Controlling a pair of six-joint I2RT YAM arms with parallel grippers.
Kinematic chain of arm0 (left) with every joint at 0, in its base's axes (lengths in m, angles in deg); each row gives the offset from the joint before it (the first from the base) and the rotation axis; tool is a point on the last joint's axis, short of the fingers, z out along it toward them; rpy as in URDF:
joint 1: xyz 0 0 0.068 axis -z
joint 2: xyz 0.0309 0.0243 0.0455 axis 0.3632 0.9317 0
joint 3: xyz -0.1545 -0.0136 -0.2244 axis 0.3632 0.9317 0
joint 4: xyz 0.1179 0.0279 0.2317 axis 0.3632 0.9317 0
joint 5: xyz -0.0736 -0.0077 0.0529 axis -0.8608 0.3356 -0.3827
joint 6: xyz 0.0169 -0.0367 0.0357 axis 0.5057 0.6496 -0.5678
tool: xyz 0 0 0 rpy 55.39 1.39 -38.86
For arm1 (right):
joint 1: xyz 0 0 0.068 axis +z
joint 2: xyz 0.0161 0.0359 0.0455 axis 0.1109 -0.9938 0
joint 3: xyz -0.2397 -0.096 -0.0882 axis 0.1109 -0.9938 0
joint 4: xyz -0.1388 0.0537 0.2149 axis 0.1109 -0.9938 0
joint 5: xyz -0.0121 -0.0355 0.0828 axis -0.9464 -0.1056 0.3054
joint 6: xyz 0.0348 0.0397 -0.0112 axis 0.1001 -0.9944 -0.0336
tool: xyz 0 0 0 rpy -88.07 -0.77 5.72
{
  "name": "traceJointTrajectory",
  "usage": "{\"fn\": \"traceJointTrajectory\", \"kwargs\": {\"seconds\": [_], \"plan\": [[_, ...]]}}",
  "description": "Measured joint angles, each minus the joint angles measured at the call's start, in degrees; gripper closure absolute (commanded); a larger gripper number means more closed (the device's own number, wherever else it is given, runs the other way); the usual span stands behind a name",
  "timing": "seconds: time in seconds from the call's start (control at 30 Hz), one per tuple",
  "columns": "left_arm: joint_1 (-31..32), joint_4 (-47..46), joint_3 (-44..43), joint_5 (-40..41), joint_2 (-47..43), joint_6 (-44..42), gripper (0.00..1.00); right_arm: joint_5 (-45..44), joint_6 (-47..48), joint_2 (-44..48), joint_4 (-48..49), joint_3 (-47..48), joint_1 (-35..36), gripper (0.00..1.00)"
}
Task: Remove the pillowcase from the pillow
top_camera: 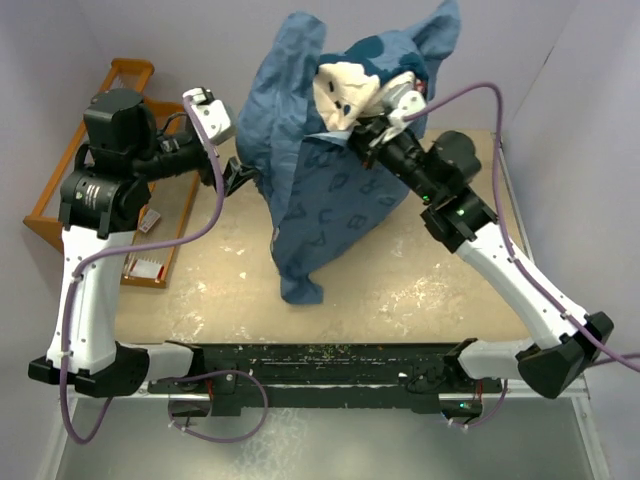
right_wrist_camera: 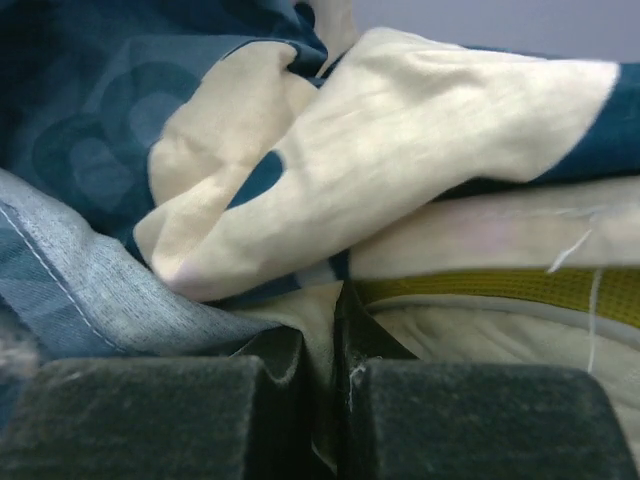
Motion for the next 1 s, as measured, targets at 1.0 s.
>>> {"fn": "traceJointTrajectory", "kwargs": {"seconds": [1.0], "plan": [[1.51,-4.9,1.46,15.98,-4.39,1.62,0.01,-30.71,7.96,-10.49,-19.89,12.81,11.1,1.0]]}}
